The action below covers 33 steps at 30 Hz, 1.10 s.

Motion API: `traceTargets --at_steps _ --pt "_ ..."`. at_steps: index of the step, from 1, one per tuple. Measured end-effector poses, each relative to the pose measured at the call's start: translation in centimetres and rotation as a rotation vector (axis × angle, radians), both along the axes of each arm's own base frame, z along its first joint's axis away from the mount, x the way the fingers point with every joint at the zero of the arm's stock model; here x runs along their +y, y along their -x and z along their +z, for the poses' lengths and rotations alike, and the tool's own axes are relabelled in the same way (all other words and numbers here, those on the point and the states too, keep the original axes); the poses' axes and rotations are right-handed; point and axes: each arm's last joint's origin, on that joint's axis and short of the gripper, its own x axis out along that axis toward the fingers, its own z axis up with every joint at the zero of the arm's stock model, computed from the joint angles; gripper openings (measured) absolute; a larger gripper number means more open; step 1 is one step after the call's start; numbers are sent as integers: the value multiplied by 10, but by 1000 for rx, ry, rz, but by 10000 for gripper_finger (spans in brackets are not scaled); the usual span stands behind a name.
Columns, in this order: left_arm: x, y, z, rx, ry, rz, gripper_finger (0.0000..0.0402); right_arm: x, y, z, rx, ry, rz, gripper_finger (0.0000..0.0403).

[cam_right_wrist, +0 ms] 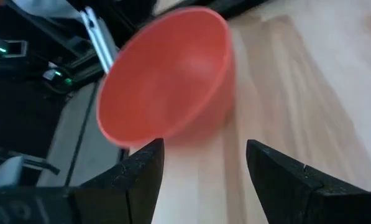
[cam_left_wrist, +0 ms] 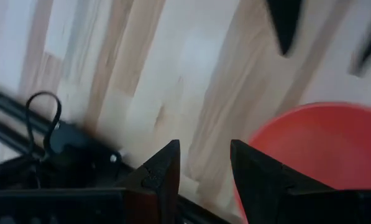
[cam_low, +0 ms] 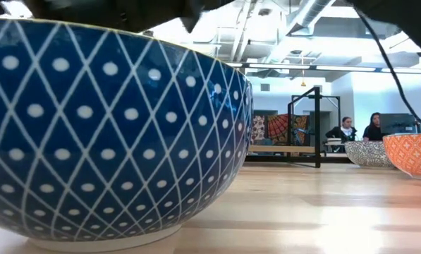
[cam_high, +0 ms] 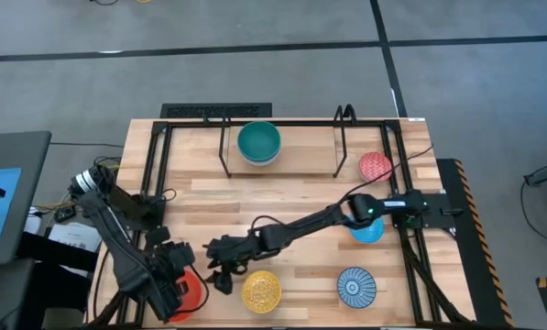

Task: Place and stack bowls onto a shelf
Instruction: Stack the orange bowl on top of the green bowl on the shelf

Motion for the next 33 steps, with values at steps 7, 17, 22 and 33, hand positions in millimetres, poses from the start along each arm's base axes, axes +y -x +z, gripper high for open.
traceTargets --at_steps 7,17,22,33 --pt "2 6 -35 131 53 12 127 7 -18 -24 -35 -24 51 255" --pt "2 7 -39 137 56 6 127 -12 -25 -34 -29 -55 -24 255" --pt "-7 3 -40 98 129 -79 127 -13 -25 -22 -51 -53 -18 255" --pt "-2 9 -74 170 149 -192 127 -1 -20 -26 -14 -72 44 255"
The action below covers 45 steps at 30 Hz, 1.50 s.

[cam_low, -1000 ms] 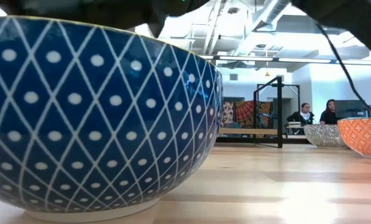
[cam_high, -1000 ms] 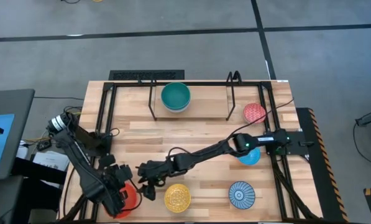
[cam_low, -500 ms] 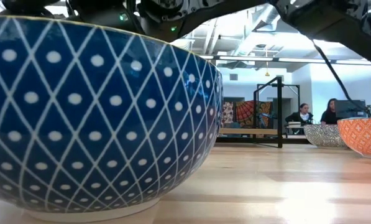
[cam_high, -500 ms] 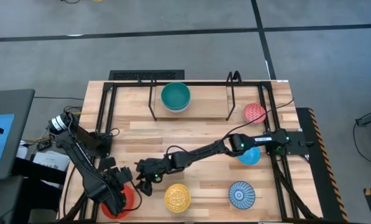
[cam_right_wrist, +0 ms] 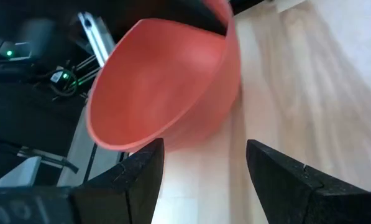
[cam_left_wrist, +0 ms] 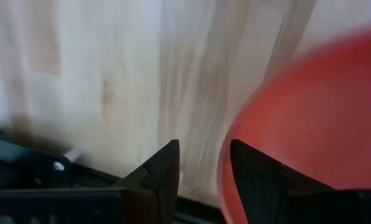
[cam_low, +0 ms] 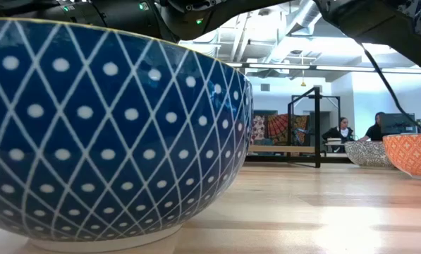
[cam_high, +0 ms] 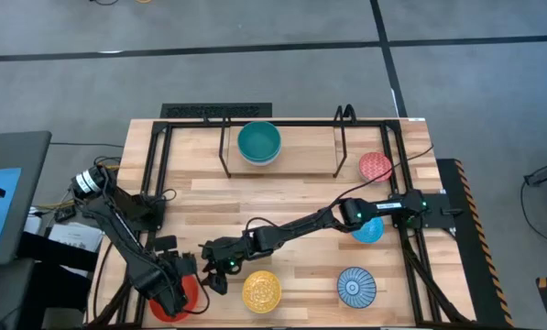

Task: Place and stack bowls onto a shelf
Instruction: Stack the orange bowl on top of the green bowl on the shelf

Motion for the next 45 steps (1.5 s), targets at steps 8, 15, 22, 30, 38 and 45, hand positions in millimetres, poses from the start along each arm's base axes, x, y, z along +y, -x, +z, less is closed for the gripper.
traceTargets --at_steps 8,15,22,30,38,45 --pt "0 1 -12 18 45 -42 90 3 2 -1 11 0 27 255" --pt "-1 0 -11 9 57 -42 12 2 4 -6 52 35 44 255" --pt "1 0 -9 -38 6 6 4 8 15 -1 128 116 126 255" --pt "2 -5 10 -151 -103 72 0 1 41 78 93 422 75 255" --pt "14 -20 24 -438 -255 297 1 -11 61 108 82 545 -48 255" --pt "25 -33 26 -561 -320 362 0 -25 76 104 200 774 -235 255"
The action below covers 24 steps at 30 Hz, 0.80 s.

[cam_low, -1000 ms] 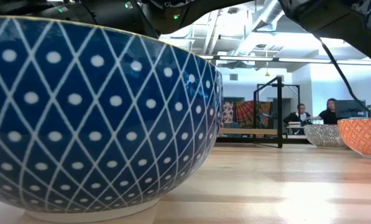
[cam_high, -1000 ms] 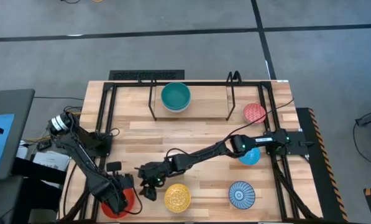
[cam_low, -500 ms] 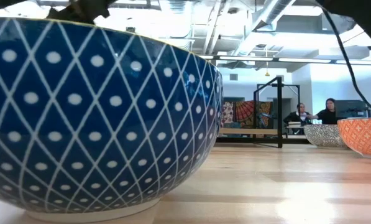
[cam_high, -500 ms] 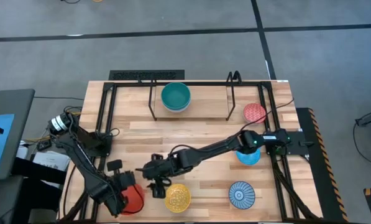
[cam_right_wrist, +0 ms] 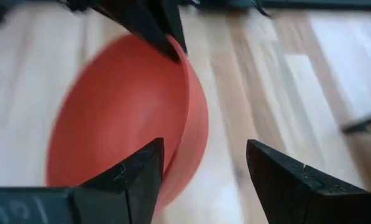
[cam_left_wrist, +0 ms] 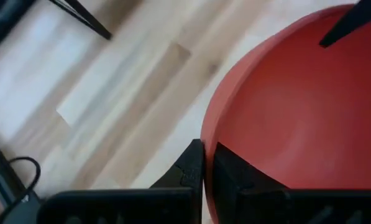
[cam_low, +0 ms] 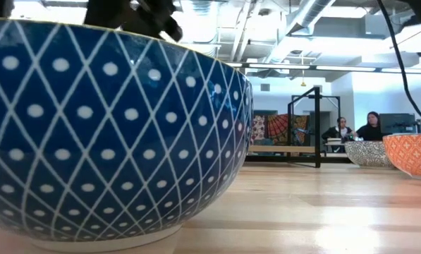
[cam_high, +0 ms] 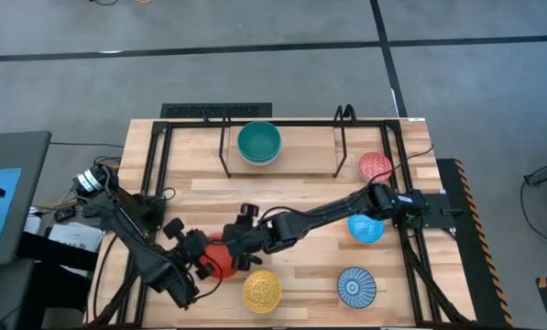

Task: Place and stack bowls onto a shelf
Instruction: Stack the orange bowl on top of the green bowl on the shelf

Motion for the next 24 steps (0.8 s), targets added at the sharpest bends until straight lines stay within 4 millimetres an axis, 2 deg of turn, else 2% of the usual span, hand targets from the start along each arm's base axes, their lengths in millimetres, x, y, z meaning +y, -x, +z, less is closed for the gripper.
traceTargets --at_steps 4,8,12,17,24 --pt "7 -11 8 -51 -23 36 0 -6 3 -5 52 85 -29 251" --pt "9 -26 27 -109 -37 21 0 -13 5 -11 96 178 -82 221" --pt "12 -37 43 -94 -30 -10 0 -16 8 -11 122 240 -114 158" --pt "18 -45 48 -50 10 -22 1 -14 11 -7 128 271 -118 52" --pt "23 -49 49 -36 3 -20 35 -17 17 3 153 307 -93 46"
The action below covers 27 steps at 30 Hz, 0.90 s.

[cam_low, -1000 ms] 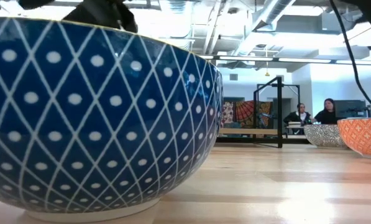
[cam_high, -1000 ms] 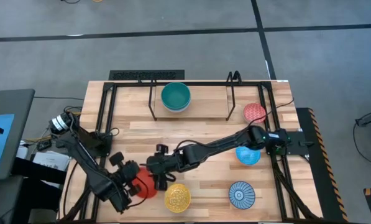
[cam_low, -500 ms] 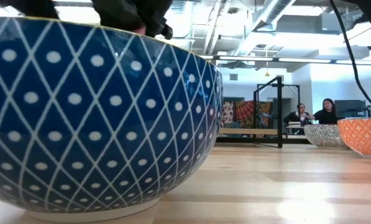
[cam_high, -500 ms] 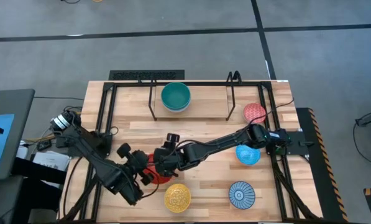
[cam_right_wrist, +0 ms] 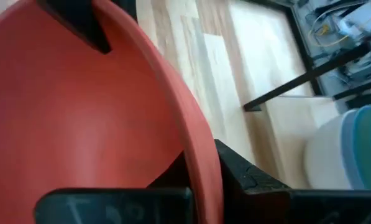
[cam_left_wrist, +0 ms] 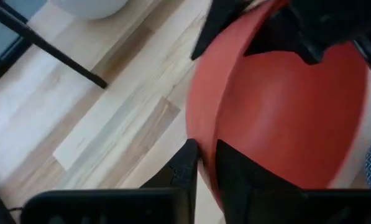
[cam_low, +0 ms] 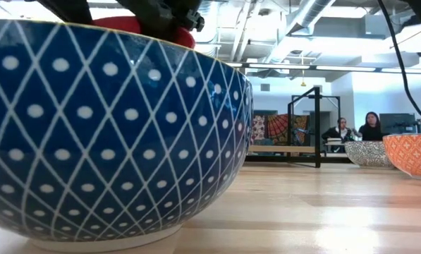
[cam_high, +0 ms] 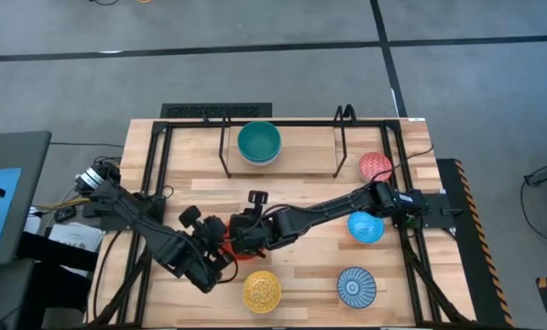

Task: Place and stack bowls onto a shelf
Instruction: Stack the orange bowl on top of the green bowl on the shelf

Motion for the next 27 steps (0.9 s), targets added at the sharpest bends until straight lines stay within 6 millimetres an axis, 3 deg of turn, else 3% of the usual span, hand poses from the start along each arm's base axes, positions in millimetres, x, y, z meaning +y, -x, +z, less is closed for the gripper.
traceTargets --at_steps 7,14,18,22,27 --pt "8 1 6 -1 -68 -21 94 -19 12 25 17 5 -22 46" --pt "11 14 22 -97 -120 -25 129 -59 20 52 9 4 -79 47" --pt "5 27 29 -199 -228 -38 133 -106 26 74 -16 -53 -114 48" --pt "-2 40 31 -251 -315 -71 133 -168 38 101 -108 -166 -163 48" --pt "-5 42 26 -244 -329 -89 133 -251 57 116 -245 -335 -245 49"
